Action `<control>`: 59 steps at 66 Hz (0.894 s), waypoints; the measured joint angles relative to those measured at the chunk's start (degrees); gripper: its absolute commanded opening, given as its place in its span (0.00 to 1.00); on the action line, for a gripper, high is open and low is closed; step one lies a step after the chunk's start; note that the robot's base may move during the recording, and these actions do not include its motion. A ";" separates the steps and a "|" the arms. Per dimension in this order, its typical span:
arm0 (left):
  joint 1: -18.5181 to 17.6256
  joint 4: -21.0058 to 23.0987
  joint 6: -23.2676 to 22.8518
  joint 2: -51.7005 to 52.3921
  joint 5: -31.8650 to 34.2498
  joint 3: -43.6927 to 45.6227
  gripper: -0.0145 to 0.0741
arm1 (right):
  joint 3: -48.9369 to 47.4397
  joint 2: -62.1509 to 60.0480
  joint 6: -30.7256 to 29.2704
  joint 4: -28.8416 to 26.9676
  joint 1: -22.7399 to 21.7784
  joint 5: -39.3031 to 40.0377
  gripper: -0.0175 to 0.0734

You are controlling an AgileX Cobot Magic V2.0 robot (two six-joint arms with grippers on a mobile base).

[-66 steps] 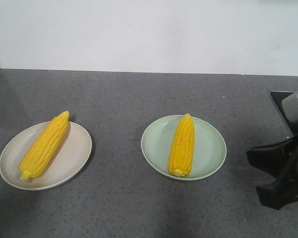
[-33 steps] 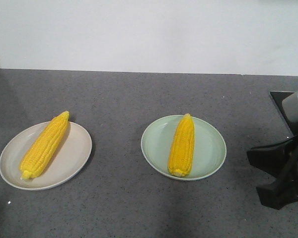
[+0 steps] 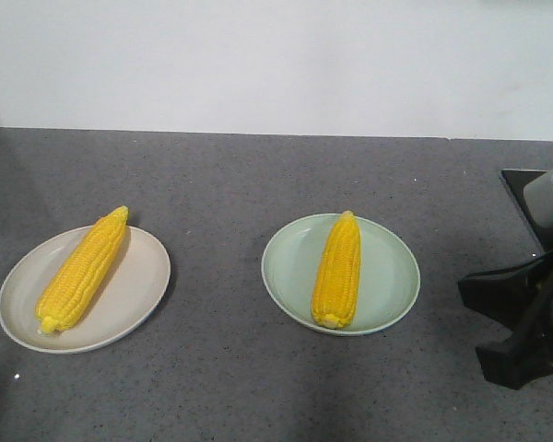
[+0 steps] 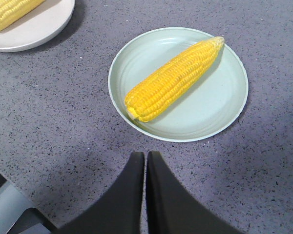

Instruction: Distribute corn equally

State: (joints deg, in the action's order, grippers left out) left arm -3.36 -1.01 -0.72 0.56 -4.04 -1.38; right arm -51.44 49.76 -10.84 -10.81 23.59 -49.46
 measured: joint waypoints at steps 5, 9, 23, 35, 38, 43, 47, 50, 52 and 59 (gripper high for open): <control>0.58 -0.04 -0.81 0.00 0.02 0.00 0.16 | 0.00 0.00 0.00 0.00 0.00 0.00 0.18; 1.42 -0.04 -1.47 0.00 0.07 0.00 0.16 | 0.00 0.00 0.00 0.00 0.00 0.00 0.18; 3.99 -0.06 -2.40 0.00 0.07 0.00 0.16 | 0.00 0.00 0.00 0.00 0.00 -0.06 0.18; 3.99 -0.06 -2.40 0.00 0.80 0.00 0.16 | 0.00 0.00 0.00 0.00 0.00 -0.07 0.18; 3.99 -0.06 -2.40 0.00 1.20 0.00 0.16 | 0.00 0.00 0.00 0.00 0.00 -0.07 0.18; 3.99 -0.11 -2.40 0.00 1.46 0.00 0.16 | 0.00 0.00 0.00 0.00 0.00 -0.12 0.18; 3.99 -0.11 -2.40 0.00 1.48 0.00 0.16 | 0.00 0.00 0.00 0.00 0.00 -0.12 0.18; 3.99 -0.11 -2.40 0.00 1.48 0.00 0.16 | 0.00 0.00 0.00 0.00 0.00 -0.12 0.18; 3.99 -0.11 -2.40 0.00 1.48 0.00 0.16 | 0.00 0.00 0.00 0.00 0.00 -0.12 0.18; 3.99 -0.11 -2.40 0.00 1.48 0.00 0.16 | 0.00 0.00 0.00 0.00 0.00 -0.12 0.18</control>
State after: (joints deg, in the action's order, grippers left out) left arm 0.63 -1.12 -3.11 0.56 -2.56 -1.38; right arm -51.44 49.76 -10.84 -10.81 23.59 -49.57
